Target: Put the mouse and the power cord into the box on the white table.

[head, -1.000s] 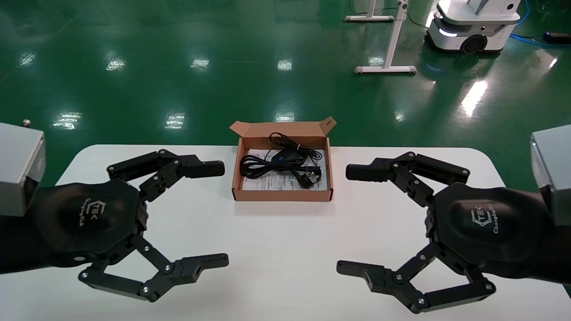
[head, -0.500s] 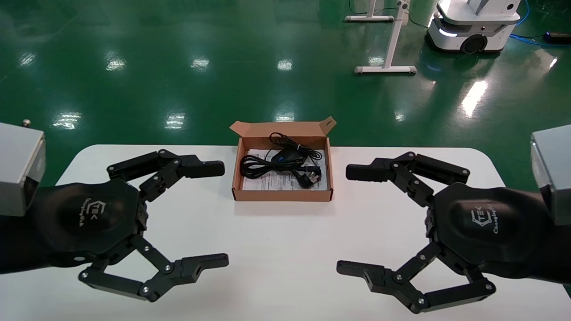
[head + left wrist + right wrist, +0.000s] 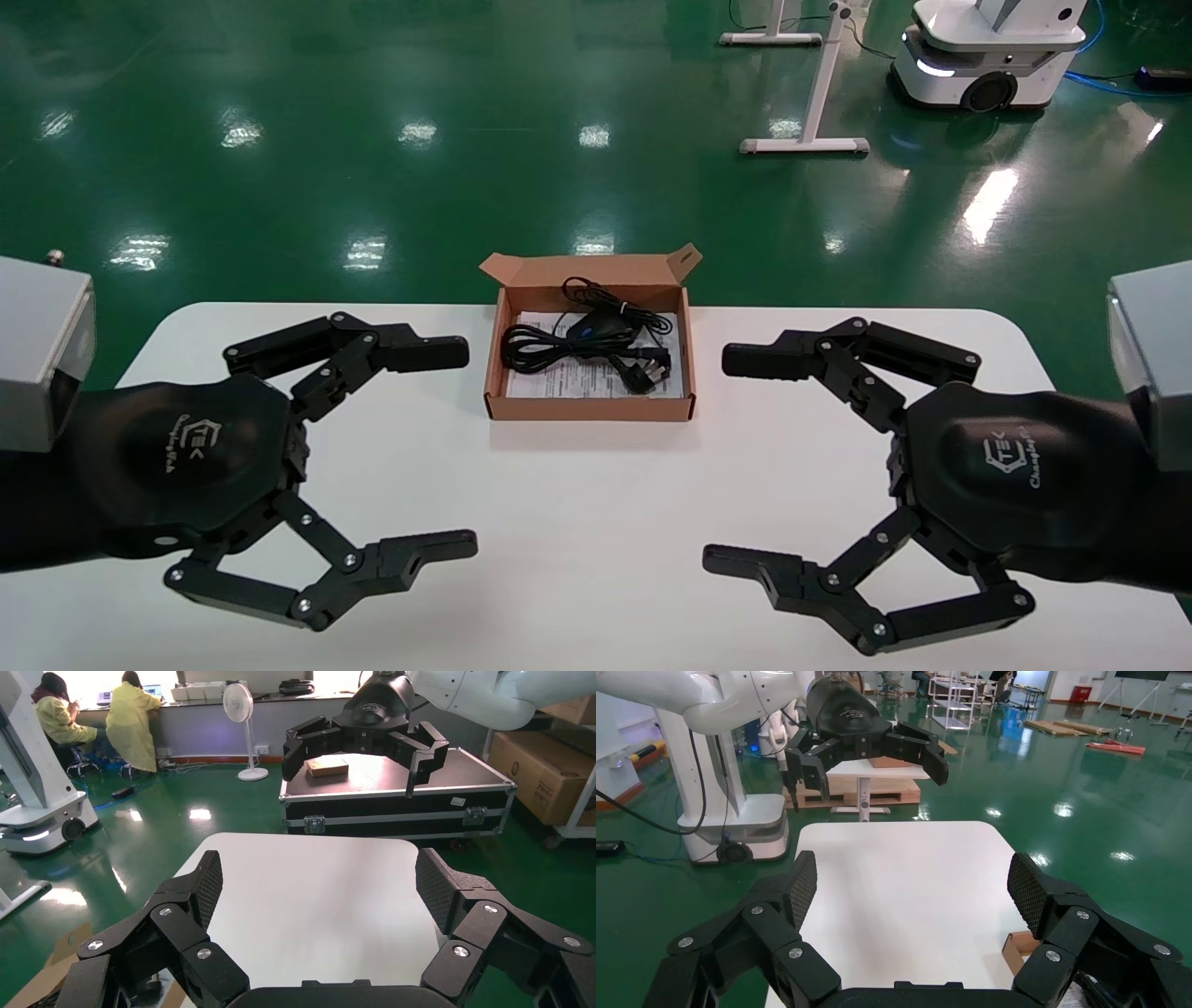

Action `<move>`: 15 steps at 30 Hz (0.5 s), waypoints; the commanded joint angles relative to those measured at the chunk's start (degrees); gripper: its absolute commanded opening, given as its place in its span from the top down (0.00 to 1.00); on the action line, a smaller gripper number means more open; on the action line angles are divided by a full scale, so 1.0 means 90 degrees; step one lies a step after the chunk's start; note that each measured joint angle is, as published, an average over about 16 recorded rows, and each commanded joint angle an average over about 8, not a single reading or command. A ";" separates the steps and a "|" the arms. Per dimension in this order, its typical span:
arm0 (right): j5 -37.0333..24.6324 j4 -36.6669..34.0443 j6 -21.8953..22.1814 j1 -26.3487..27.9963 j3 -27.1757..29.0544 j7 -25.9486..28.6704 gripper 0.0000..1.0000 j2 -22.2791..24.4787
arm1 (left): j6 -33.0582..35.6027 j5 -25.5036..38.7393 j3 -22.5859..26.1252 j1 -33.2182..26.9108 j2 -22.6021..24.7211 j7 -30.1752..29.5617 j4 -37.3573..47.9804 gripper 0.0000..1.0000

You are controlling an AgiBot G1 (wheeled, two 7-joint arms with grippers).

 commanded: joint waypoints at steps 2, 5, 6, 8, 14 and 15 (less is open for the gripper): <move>0.0000 0.0000 0.0000 0.0000 0.0000 0.0000 0.00 0.0000 | 0.0000 0.0000 0.0000 0.0000 0.0000 0.0000 0.0000 0.00; 0.0000 0.0000 0.0000 0.0000 0.0000 0.0000 0.00 0.0000 | 0.0000 0.0000 0.0000 0.0000 0.0000 0.0000 0.0000 0.00; 0.0000 0.0000 0.0000 0.0000 0.0000 0.0000 0.00 0.0000 | 0.0000 0.0000 0.0000 0.0000 0.0000 0.0000 0.0000 0.00; 0.0000 0.0000 0.0000 0.0000 0.0000 0.0000 0.00 0.0000 | 0.0000 0.0000 0.0000 0.0000 0.0000 0.0000 0.0000 0.00; 0.0000 0.0000 0.0000 0.0000 0.0000 0.0000 0.00 0.0000 | 0.0000 0.0000 0.0000 0.0000 0.0000 0.0000 0.0000 0.00; 0.0000 0.0000 0.0000 0.0000 0.0000 0.0000 0.00 0.0000 | 0.0000 0.0000 0.0000 0.0000 0.0000 0.0000 0.0000 0.00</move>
